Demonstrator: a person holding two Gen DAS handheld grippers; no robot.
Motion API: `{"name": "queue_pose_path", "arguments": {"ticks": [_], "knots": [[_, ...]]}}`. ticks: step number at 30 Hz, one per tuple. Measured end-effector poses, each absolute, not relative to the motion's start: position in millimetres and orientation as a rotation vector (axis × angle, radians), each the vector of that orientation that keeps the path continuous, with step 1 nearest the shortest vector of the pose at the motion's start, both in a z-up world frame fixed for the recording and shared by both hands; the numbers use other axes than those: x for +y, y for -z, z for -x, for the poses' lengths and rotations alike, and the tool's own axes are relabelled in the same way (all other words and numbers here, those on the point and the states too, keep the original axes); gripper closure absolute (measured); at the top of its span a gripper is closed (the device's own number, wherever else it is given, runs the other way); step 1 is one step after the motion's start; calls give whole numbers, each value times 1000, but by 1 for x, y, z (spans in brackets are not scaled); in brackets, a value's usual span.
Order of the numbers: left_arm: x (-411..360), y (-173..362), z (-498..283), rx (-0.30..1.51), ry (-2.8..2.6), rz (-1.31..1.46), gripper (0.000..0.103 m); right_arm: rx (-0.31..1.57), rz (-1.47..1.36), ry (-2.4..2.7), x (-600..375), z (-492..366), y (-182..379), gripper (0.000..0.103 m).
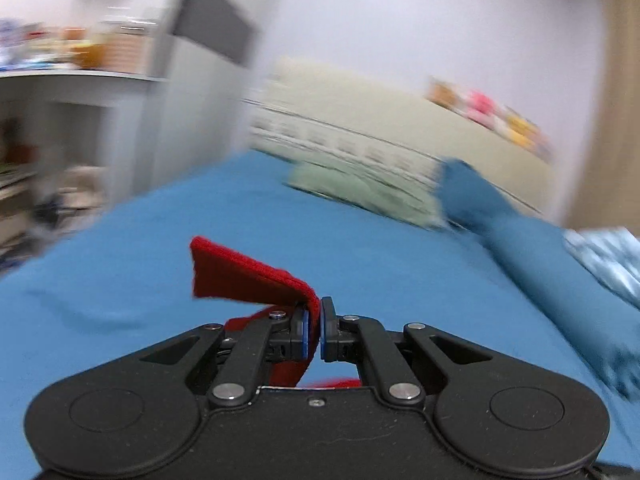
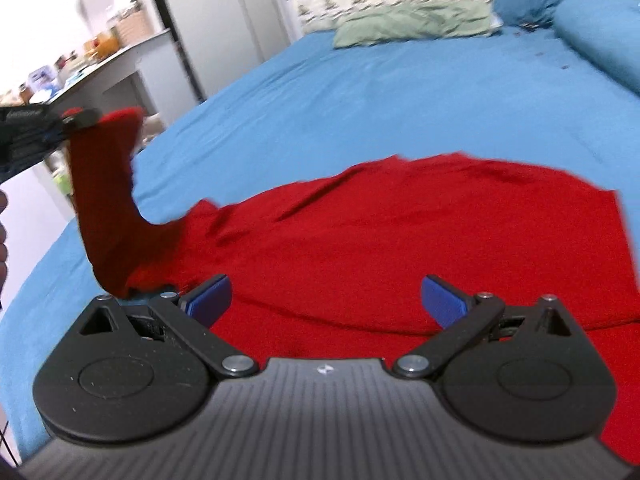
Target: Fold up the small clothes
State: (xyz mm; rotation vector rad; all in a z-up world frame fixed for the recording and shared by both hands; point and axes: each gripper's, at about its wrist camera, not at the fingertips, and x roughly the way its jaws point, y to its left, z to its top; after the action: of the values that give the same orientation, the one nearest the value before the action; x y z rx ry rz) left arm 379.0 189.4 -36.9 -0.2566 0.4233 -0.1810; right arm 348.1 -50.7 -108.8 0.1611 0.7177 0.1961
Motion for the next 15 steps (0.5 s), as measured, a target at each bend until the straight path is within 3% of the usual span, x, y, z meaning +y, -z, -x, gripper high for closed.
{"name": "queue_pose_path", "arguments": {"ticks": [6,10,13,15], "knots": [[55,113,-394,637,341,155,99,727,-160,-98,-118,-329,100,0],[22,169,-395,772,325,94,99,767,-152,-72,-152,-321,105,0],[18,172,-391,752,325,33,97,779,-148,-77,-163,-314,112,0],[16,166,-387,746,336,1,89,776,-145,-85,-165,-311,114,0]]}}
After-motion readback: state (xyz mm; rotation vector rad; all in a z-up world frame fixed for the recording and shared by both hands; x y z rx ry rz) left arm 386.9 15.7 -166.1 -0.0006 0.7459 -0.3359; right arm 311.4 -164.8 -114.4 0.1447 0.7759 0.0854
